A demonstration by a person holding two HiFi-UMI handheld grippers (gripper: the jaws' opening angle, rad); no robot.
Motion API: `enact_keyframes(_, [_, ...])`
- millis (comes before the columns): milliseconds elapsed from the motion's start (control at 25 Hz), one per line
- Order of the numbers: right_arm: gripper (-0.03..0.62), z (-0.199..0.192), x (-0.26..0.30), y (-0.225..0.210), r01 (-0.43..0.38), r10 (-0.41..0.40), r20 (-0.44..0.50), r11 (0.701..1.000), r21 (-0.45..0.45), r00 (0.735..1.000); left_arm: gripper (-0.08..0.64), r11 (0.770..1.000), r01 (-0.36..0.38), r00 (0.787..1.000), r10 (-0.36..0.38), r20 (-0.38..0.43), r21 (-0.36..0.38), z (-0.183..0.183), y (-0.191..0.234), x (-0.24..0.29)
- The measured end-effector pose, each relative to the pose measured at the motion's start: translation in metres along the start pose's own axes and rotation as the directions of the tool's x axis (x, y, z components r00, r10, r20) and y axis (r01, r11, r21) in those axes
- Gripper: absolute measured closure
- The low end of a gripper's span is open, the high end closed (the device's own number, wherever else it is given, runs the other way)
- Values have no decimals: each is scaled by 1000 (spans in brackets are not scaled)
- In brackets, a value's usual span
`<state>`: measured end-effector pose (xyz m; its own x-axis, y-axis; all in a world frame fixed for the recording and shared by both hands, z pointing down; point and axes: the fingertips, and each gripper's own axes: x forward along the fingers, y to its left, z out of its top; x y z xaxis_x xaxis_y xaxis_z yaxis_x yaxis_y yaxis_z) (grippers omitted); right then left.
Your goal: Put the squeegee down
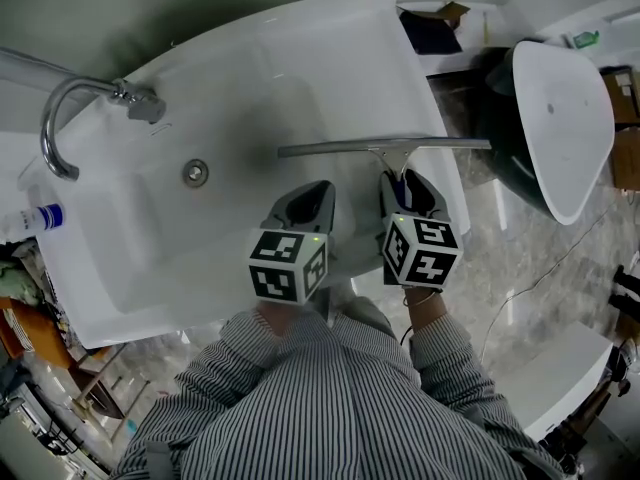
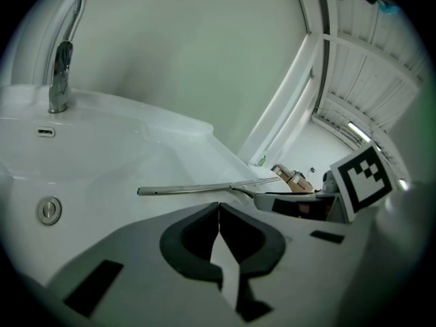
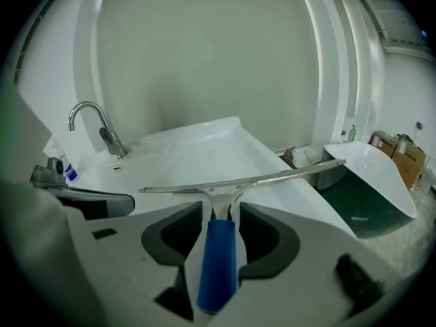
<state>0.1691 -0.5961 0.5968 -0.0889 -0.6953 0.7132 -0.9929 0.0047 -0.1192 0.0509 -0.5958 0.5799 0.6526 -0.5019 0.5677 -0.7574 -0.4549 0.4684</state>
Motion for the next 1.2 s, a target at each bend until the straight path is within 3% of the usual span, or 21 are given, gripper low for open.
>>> enact_keyframes(680, [419,19,-66,5,-43,49,122,998,-50,991,546,1000,-19,997,17,73,21,5,-34,-34])
enact_keyframes(1040, [433,33,-96,11,-189,190,175,982,-26,966,548,999,10,994,-15,111,45,11,-71,-47])
enact_keyframes(1200, [483,50,-116,18,-218,220,236,975,-35,947,547,998,15,990,-24,142,63,19,-83,-58])
